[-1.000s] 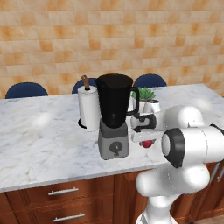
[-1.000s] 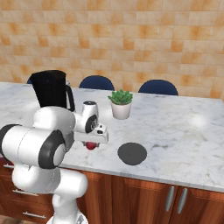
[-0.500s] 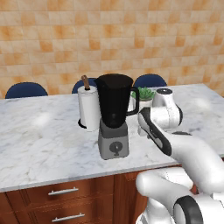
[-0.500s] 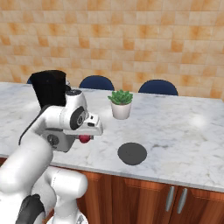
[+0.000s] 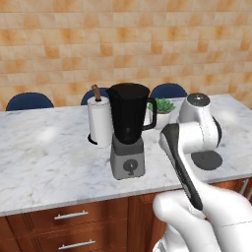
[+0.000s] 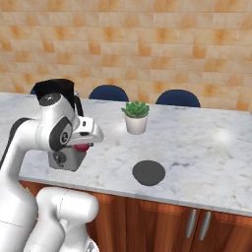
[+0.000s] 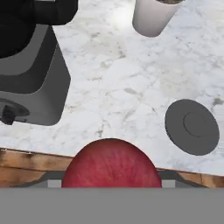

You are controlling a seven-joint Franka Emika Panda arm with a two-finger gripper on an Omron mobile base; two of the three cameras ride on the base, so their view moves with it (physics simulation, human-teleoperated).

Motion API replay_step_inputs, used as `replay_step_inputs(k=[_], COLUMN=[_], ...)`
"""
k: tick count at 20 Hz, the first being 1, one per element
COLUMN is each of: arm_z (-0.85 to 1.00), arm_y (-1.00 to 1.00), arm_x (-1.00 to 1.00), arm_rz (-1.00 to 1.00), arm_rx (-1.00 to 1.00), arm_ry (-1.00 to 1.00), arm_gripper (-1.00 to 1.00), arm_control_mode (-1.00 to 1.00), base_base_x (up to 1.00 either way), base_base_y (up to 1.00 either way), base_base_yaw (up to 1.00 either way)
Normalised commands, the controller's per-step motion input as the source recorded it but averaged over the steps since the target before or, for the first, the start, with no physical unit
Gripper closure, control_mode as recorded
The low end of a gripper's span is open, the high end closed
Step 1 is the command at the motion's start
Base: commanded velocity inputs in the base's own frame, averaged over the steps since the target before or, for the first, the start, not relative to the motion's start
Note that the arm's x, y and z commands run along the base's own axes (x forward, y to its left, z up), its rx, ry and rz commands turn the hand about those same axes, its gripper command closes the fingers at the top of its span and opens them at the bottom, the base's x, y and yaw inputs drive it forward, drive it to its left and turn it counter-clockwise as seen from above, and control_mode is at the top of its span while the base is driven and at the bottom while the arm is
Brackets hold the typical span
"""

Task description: Open the blender lid, put the apple in the blender, close the lid, and start the blender.

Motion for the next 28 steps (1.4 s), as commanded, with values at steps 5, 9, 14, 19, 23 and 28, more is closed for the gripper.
replay_step_inputs(k=[5, 9, 14, 19, 23, 28], arm_z=[0.86, 0.84, 0.86, 0.79, 0.53, 0.18], arm_y=[0.16, 0.18, 0.23, 0.08, 0.19, 0.19], arm_x=[-0.27, -0.15, -0.01, 0.00, 0.09, 0.43], arm_rz=[0.17, 0.16, 0.12, 0.11, 0.11, 0.09], arm_rx=[0.00, 0.00, 0.00, 0.02, 0.07, 0.11], arm_ry=[-0.23, -0.17, -0.09, -0.09, -0.01, 0.00], arm_gripper=[1.00, 1.00, 1.00, 1.00, 1.00, 1.00], arm_control_mode=[-1.00, -1.00, -1.00, -1.00, -1.00, -1.00], base_base_x=[0.00, 0.00, 0.00, 0.00, 0.00, 0.00], base_base_y=[0.00, 0.00, 0.00, 0.00, 0.00, 0.00], base_base_yaw=[0.00, 0.00, 0.00, 0.00, 0.00, 0.00])
